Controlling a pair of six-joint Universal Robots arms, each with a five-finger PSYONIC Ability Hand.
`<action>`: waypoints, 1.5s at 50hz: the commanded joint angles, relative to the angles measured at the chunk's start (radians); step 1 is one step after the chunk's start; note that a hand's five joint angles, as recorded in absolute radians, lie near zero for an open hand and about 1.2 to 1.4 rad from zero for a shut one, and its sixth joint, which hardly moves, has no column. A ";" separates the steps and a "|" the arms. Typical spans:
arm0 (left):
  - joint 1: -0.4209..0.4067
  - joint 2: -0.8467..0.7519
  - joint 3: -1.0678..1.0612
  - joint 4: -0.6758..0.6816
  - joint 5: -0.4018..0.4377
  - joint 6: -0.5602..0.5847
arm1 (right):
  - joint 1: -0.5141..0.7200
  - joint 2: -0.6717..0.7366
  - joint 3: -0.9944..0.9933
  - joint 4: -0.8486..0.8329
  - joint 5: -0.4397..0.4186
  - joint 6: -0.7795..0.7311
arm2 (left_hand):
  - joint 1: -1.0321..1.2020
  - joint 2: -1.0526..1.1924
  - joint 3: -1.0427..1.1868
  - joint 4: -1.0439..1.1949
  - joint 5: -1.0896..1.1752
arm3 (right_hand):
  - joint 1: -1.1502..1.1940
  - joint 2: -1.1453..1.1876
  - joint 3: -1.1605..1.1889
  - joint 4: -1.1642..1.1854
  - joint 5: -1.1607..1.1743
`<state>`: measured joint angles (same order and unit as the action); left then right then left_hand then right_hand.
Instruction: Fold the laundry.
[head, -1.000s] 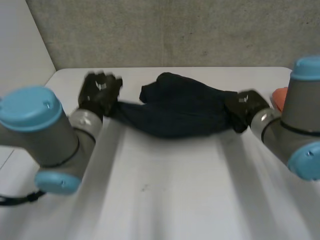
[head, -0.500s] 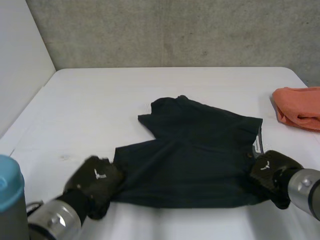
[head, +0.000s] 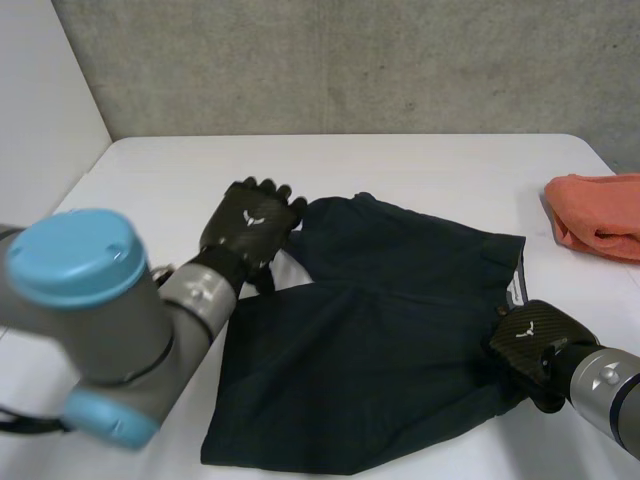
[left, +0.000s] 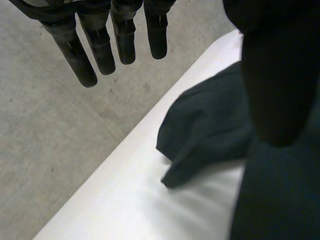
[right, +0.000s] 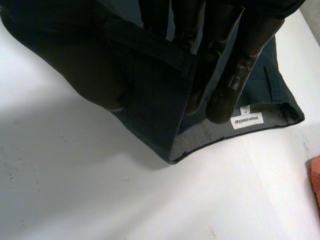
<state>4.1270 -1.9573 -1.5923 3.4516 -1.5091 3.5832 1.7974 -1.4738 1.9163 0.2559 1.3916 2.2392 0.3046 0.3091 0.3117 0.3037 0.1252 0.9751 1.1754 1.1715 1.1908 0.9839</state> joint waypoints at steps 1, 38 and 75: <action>0.084 -0.297 0.285 -0.041 0.144 -0.021 | -0.001 0.001 0.015 -0.069 0.001 0.036 | 0.152 0.148 0.145 0.153 0.157 | 0.421 0.221 0.225 0.205 0.238; 0.098 -0.658 0.687 -0.091 0.109 -0.018 | -0.013 0.003 0.036 -0.156 0.001 0.088 | 1.092 1.087 1.085 1.093 1.097 | 0.421 0.221 0.225 0.205 0.238; -0.021 -0.243 0.301 -0.097 -0.247 0.215 | -0.004 0.021 -0.040 -0.201 -0.057 0.350 | 0.000 -0.005 -0.007 0.001 0.005 | 0.421 0.221 0.225 0.205 0.238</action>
<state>4.1008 -2.2783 -1.2797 3.3624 -1.7140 3.8068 1.7927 -1.4672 1.9197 0.0571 1.3394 2.5182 0.3110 0.3050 0.3076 0.2995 0.1188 0.9751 1.1756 1.1715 1.1907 0.9839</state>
